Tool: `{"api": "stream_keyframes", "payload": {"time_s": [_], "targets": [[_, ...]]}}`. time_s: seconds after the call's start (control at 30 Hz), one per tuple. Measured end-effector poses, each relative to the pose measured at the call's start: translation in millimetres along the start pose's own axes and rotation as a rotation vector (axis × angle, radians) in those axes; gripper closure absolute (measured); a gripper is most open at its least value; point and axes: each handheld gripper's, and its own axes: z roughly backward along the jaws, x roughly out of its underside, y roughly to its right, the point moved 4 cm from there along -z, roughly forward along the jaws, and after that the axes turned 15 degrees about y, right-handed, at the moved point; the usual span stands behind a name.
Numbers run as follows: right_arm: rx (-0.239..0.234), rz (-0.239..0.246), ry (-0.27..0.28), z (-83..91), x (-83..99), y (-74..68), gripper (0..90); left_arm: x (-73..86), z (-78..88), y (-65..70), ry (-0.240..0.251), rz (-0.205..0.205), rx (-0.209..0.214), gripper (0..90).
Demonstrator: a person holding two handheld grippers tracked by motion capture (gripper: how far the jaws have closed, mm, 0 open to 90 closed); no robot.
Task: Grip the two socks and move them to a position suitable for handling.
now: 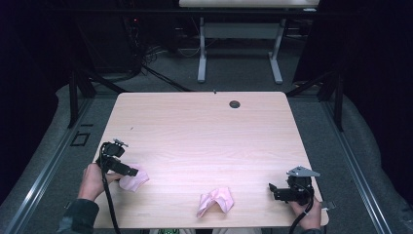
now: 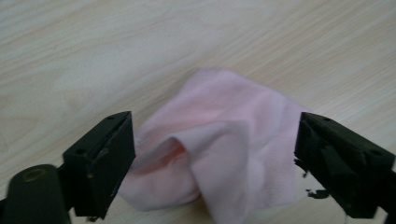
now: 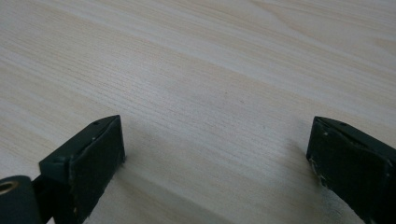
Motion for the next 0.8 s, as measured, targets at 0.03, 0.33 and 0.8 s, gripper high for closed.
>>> {"api": "stream_keyframes", "payload": {"time_s": [0.03,0.33,0.8], "targets": [[0.001,0.001,0.0,0.0,0.0,0.1,3.4,2.4,-2.9,-1.8,-0.01,-0.005,0.0,17.1],[0.004,0.003,-0.002,0.1,0.1,0.2,3.4,13.5,-12.5,-10.2,-0.05,-0.009,-0.027,36.6],[0.001,0.0,0.001,0.0,0.0,0.0,3.5,14.5,-9.1,-10.0,-0.005,-0.016,-0.098,77.1]]}}
